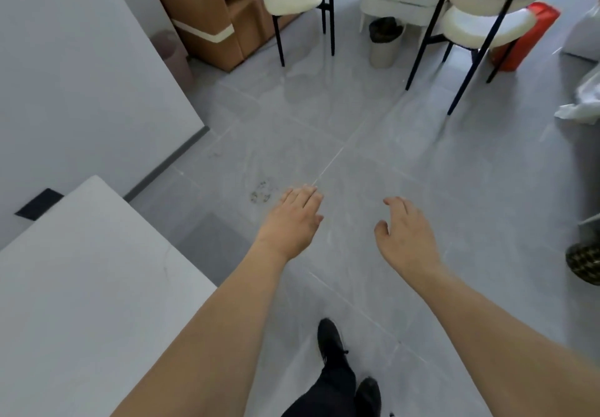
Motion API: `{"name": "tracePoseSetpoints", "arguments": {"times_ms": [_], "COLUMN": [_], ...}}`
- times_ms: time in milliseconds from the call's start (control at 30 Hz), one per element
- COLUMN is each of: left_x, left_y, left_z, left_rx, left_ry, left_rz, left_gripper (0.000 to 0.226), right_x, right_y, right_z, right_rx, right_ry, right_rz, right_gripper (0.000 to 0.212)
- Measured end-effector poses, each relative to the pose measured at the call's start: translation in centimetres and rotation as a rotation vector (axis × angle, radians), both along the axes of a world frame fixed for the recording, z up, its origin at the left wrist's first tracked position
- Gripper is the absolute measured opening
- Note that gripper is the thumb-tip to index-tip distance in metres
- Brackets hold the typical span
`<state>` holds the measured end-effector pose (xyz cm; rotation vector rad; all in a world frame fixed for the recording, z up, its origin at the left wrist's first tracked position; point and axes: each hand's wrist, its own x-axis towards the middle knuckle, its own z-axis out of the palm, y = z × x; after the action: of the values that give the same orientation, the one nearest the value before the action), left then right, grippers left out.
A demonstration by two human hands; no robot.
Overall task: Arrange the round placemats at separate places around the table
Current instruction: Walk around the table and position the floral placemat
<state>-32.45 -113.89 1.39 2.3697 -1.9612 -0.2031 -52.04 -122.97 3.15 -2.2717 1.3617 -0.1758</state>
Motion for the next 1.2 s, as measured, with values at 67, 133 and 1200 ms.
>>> {"name": "tracePoseSetpoints", "arguments": {"times_ms": [67, 133, 1200], "left_x": [2.0, 3.7, 30.4], "left_y": [-2.4, -4.3, -6.8], "left_z": [-0.2, -0.2, 5.5], "left_rx": [-0.016, -0.044, -0.207], "left_ry": [0.038, 0.077, -0.012], "left_rz": [0.082, 0.176, 1.099], "left_gripper": [0.047, 0.048, 0.043], "right_x": [1.7, 3.5, 46.5], "right_y": [-2.9, -5.7, -18.0], "right_z": [0.7, 1.3, 5.5], "right_rx": [-0.007, -0.025, -0.042], "right_ry": [0.019, 0.033, -0.059], "right_rz": [0.021, 0.072, 1.023], "right_gripper": [0.047, 0.047, 0.050]}}
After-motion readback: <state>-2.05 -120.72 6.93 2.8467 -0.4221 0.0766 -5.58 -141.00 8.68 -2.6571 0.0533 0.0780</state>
